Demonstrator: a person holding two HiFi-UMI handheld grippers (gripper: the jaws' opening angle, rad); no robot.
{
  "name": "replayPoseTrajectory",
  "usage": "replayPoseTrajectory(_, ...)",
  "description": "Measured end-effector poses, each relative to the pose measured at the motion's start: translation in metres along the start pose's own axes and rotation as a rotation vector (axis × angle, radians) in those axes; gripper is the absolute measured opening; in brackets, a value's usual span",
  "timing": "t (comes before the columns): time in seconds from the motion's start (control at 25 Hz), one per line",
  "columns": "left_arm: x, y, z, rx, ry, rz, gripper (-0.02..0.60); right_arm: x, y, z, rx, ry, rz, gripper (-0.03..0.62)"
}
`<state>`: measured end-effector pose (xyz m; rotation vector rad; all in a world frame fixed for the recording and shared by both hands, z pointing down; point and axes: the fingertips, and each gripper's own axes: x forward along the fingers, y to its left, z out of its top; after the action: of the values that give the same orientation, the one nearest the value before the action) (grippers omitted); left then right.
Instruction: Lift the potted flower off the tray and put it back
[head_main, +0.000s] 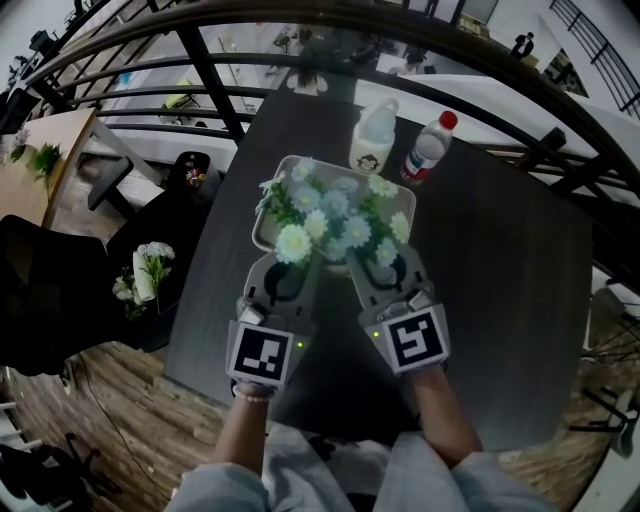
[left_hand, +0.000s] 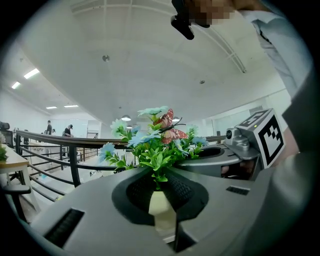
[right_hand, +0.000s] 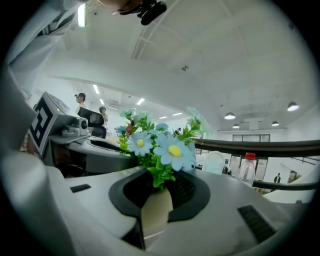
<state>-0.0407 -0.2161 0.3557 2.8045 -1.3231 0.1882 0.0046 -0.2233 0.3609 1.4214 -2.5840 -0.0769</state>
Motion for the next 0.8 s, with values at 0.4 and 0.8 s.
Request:
replayPoseTrajectory(0.4,-0.018,-0.023,0.040,0.036,-0.046,-0.028,0.037,-0.034,0.000,0.037,-0.002,-0.042,-0.057,0.071)
replayPoseTrajectory(0.8,-0.032,-0.036,0.075,0.050,-0.123,-0.056,0.037,-0.057,0.000,0.071,-0.020,-0.077,-0.113,0.071)
